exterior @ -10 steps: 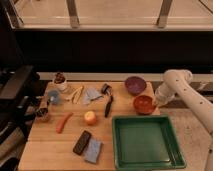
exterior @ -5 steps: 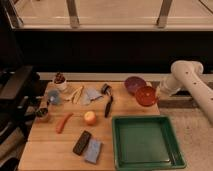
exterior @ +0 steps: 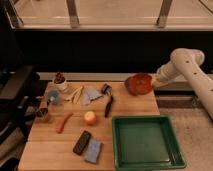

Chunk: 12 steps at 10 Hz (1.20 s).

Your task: Stack bowls into tray

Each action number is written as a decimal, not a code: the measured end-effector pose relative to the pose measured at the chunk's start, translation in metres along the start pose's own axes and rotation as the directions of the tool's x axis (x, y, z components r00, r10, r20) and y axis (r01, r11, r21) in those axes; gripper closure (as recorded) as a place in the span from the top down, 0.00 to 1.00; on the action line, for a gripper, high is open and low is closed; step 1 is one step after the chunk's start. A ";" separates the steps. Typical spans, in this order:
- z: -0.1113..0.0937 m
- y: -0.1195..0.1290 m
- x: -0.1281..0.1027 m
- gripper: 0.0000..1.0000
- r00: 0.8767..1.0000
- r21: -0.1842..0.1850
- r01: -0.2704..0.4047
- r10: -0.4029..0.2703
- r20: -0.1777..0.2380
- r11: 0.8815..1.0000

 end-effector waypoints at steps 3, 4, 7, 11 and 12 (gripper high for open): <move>0.029 -0.021 0.032 0.00 0.999 0.050 -0.047 0.047 0.000 0.998; 0.036 -0.023 0.039 0.01 0.998 0.053 -0.069 0.070 -0.004 0.996; 0.058 -0.023 0.057 0.25 0.992 0.041 -0.123 0.124 -0.021 0.991; 0.066 -0.012 0.055 0.63 0.979 0.039 -0.205 0.205 -0.011 0.978; 0.063 -0.011 0.051 0.66 0.979 0.042 -0.205 0.205 0.012 0.978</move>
